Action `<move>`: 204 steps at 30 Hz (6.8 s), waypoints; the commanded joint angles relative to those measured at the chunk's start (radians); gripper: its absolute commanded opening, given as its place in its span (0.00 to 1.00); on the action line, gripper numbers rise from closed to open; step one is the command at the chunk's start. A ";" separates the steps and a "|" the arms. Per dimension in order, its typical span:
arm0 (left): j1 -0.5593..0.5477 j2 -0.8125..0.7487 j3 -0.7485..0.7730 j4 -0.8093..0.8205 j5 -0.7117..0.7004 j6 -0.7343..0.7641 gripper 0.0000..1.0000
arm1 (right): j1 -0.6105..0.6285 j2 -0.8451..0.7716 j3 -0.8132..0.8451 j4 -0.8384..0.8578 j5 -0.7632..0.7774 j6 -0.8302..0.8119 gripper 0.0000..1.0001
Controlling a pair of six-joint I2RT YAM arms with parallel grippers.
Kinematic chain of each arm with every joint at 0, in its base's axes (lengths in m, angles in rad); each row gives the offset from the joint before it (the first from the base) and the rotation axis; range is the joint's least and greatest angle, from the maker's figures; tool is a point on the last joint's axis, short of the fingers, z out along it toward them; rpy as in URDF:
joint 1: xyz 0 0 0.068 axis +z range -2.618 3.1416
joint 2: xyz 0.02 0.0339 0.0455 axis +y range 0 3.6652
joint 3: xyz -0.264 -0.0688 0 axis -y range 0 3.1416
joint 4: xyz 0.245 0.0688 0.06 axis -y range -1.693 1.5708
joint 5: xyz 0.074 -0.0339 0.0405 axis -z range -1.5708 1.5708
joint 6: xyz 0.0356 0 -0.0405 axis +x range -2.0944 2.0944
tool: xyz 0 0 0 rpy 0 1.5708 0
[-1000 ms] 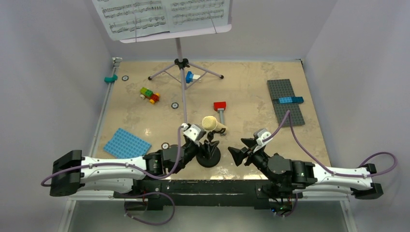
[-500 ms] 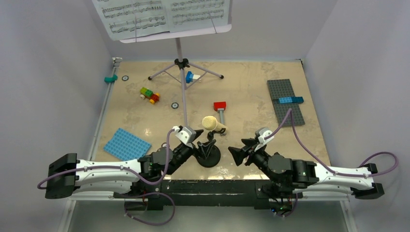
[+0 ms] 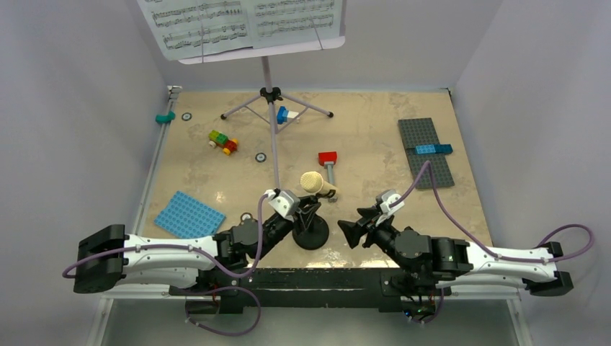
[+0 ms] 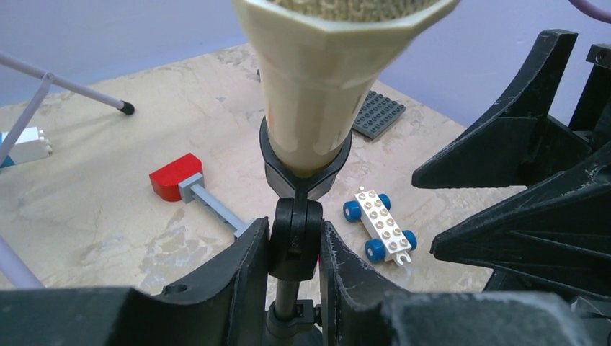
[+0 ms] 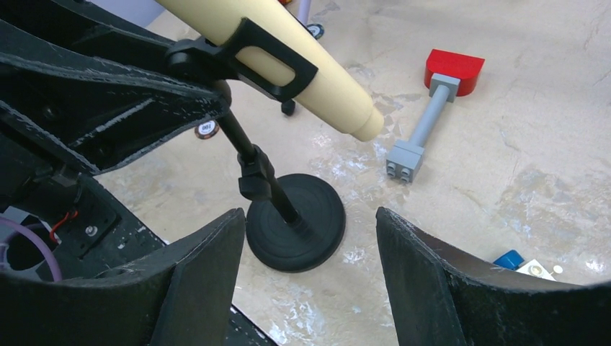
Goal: Pack up the instrument practice props
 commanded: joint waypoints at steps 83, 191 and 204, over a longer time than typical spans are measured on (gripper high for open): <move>-0.041 0.252 -0.015 -0.154 -0.105 -0.170 0.00 | -0.151 0.301 -0.042 1.014 -0.018 -0.958 0.00; 0.040 0.566 -0.102 0.590 0.220 -0.027 0.05 | -0.150 -0.006 0.003 -0.123 0.067 0.092 0.00; 0.039 0.237 -0.101 0.377 -0.019 0.075 0.00 | -0.150 0.009 0.048 -0.114 -0.028 0.005 0.00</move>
